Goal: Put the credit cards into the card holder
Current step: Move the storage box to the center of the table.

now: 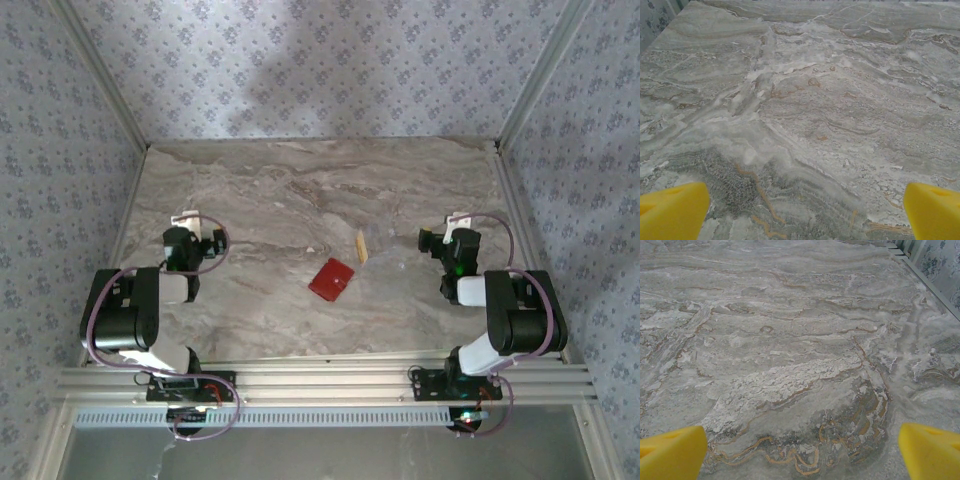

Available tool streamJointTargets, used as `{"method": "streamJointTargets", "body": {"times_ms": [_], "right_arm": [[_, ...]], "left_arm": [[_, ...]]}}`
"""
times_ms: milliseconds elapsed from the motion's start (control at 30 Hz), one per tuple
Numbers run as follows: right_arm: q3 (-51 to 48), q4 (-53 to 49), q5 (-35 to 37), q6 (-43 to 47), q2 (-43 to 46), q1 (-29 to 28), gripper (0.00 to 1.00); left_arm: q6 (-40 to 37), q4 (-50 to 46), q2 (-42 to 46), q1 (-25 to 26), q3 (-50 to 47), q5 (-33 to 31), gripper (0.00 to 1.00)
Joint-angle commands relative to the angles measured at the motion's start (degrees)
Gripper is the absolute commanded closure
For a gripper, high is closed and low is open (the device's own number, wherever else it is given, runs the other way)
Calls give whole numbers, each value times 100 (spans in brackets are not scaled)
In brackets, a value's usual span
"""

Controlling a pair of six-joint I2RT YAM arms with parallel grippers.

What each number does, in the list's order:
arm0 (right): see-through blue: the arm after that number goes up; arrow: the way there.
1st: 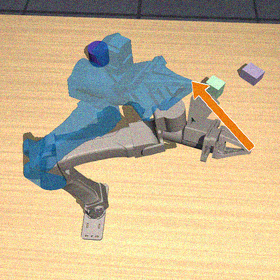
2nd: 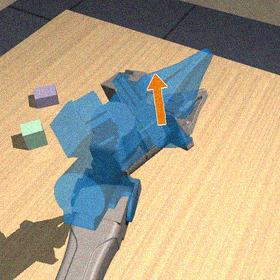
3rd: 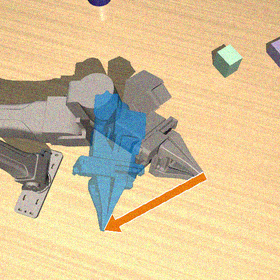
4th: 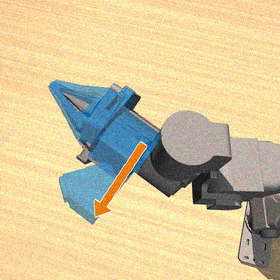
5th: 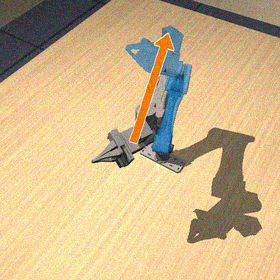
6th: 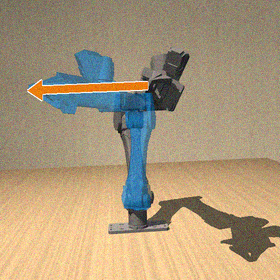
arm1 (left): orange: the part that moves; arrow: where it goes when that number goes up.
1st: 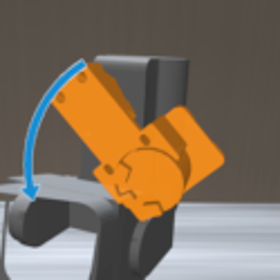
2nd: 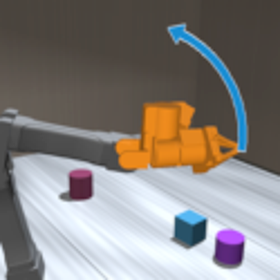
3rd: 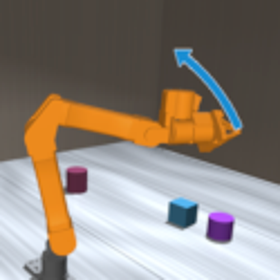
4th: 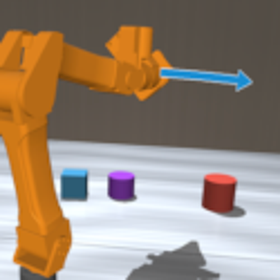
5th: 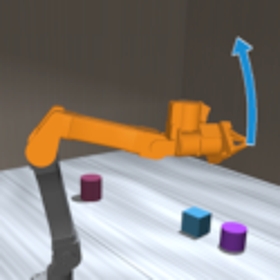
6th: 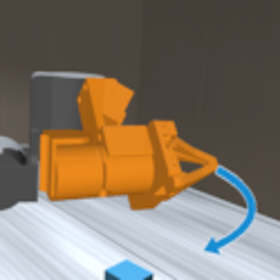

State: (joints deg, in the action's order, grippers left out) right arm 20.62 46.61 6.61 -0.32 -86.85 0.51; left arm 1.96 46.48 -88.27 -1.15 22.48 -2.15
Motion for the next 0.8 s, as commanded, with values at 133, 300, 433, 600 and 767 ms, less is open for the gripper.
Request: {"method": "streamJointTargets", "body": {"times_ms": [133,300,433,600,767], "right_arm": [[119,95,-59,84,-51,58,0],[152,-96,372,28,196,-27,0],[699,-1842,841,-121,1417,-183,0],[1296,-3582,1124,-2051,2700,-131,0],[1488,-5013,182,-3938,3740,633,0]], "left_arm": [[11,37,33,-35,117,-18,0],[113,-983,382,54,536,-547,0],[780,-3716,820,350,1840,-1805,0],[2710,-5522,760,216,2886,-958,0],[3177,-5081,710,-83,2805,1308,0]]}}
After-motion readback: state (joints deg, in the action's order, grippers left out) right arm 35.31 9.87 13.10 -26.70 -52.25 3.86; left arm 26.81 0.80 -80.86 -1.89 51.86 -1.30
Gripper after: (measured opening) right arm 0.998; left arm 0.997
